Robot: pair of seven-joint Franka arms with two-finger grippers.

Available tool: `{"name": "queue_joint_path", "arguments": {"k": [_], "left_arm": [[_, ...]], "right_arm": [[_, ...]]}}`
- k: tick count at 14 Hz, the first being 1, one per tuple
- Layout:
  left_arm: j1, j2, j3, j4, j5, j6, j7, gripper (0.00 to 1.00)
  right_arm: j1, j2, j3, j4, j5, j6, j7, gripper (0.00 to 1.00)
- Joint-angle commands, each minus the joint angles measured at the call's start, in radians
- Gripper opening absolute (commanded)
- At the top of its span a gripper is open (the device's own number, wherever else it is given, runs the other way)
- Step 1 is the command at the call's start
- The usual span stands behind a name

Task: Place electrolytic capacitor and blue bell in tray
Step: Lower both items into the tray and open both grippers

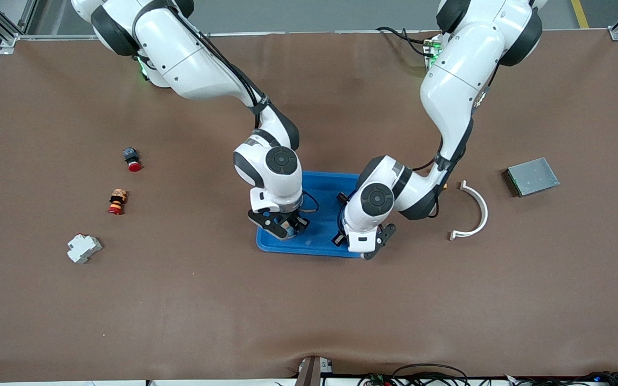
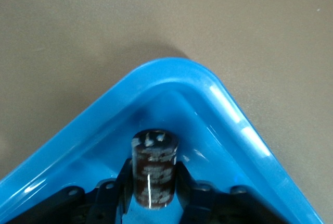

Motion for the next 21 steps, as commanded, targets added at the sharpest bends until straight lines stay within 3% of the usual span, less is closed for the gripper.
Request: {"name": "queue_joint_path", "arguments": {"k": [1, 2, 3, 9, 14, 17, 21], "left_arm": [[-0.019, 0.004, 0.02, 0.014, 0.002, 0.002, -0.015, 1.0], [-0.019, -0.002, 0.021, 0.015, 0.002, 0.0, -0.015, 1.0], [-0.019, -0.007, 0.021, 0.015, 0.002, -0.001, -0.014, 1.0], [-0.007, -0.09, 0.023, 0.02, 0.007, -0.102, -0.001, 1.0], [0.053, -0.232, 0.015, 0.018, 0.004, -0.336, 0.133, 1.0], [0.11, -0.321, 0.009, 0.018, -0.015, -0.476, 0.26, 1.0], [0.197, -0.401, 0.006, 0.015, -0.016, -0.605, 0.401, 1.0]], "right_arm": [[0.004, 0.05, 0.009, 0.037, -0.019, 0.014, 0.031, 0.0], [0.004, 0.048, 0.009, 0.037, -0.019, 0.014, 0.022, 0.31], [0.004, 0.05, 0.009, 0.037, -0.019, 0.014, 0.032, 0.99], [-0.01, 0.021, 0.016, 0.039, -0.013, -0.009, -0.027, 1.0], [-0.013, 0.007, 0.029, 0.146, 0.014, -0.21, -0.108, 1.0], [-0.048, -0.018, 0.024, 0.227, 0.126, -0.346, -0.283, 1.0], [-0.136, -0.088, 0.024, 0.233, 0.139, -0.425, -0.545, 1.0]]}}
